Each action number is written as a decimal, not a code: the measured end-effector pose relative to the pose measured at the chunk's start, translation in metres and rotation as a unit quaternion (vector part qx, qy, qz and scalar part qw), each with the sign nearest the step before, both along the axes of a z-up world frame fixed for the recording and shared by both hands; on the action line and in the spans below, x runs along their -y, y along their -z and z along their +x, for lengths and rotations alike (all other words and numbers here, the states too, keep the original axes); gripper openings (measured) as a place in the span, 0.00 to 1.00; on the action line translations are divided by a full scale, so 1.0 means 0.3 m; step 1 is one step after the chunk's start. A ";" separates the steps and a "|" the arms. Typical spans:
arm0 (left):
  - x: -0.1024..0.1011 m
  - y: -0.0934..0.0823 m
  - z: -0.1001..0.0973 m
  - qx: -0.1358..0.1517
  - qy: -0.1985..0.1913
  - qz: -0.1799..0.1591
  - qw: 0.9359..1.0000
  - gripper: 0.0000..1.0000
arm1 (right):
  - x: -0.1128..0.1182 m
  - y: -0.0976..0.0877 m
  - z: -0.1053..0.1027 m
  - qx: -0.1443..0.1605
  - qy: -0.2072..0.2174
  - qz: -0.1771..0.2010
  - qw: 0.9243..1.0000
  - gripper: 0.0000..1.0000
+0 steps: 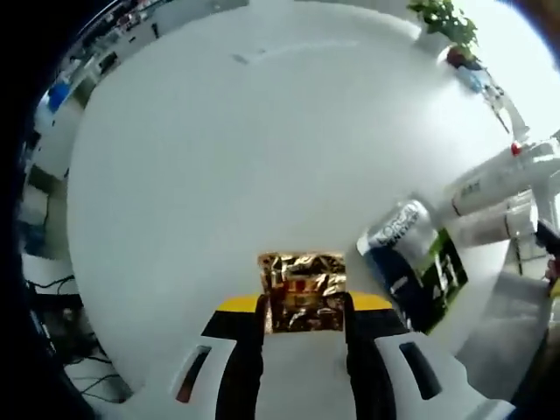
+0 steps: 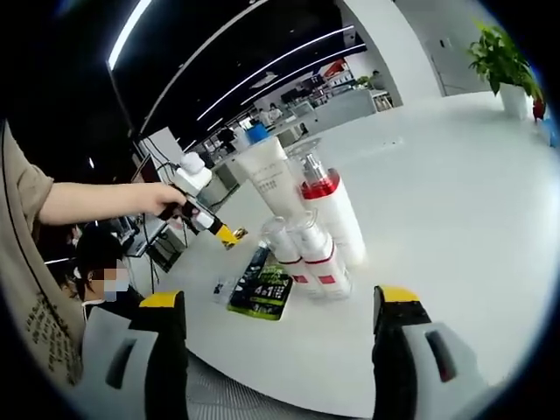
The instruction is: Arrange the skincare products in the storage area until every visible bottle or jar stands upright without overlapping.
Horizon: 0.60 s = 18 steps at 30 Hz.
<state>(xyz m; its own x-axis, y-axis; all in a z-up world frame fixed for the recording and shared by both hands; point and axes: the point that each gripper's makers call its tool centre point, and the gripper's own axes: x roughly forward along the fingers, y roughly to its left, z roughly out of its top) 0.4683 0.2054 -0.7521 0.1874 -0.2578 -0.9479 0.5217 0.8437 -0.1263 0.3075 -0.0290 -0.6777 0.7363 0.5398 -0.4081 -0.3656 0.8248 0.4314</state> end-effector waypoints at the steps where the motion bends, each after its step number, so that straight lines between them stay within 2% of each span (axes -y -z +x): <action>1: 0.003 0.000 -0.007 0.000 -0.008 -0.005 1.000 0.33 | -0.003 0.000 -0.002 0.000 -0.003 -0.002 1.000 0.88; 8: 0.001 0.017 -0.051 0.005 -0.074 -0.021 0.997 0.33 | -0.014 -0.003 -0.006 0.006 -0.016 -0.007 1.000 0.87; 12: 0.010 0.035 -0.095 0.008 -0.080 -0.014 0.997 0.33 | -0.014 -0.011 -0.004 0.010 -0.015 -0.001 1.000 0.87; 18: 0.037 0.044 -0.116 0.019 -0.169 -0.045 0.984 0.34 | -0.019 -0.013 -0.006 0.011 -0.019 0.002 1.000 0.87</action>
<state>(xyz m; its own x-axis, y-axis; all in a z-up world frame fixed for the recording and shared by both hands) 0.4335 0.1943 -0.7652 0.3110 -0.2576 -0.9148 0.2193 0.9560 -0.1947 0.3056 -0.0233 -0.6740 0.7236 0.5694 -0.3900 -0.4069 0.8084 0.4253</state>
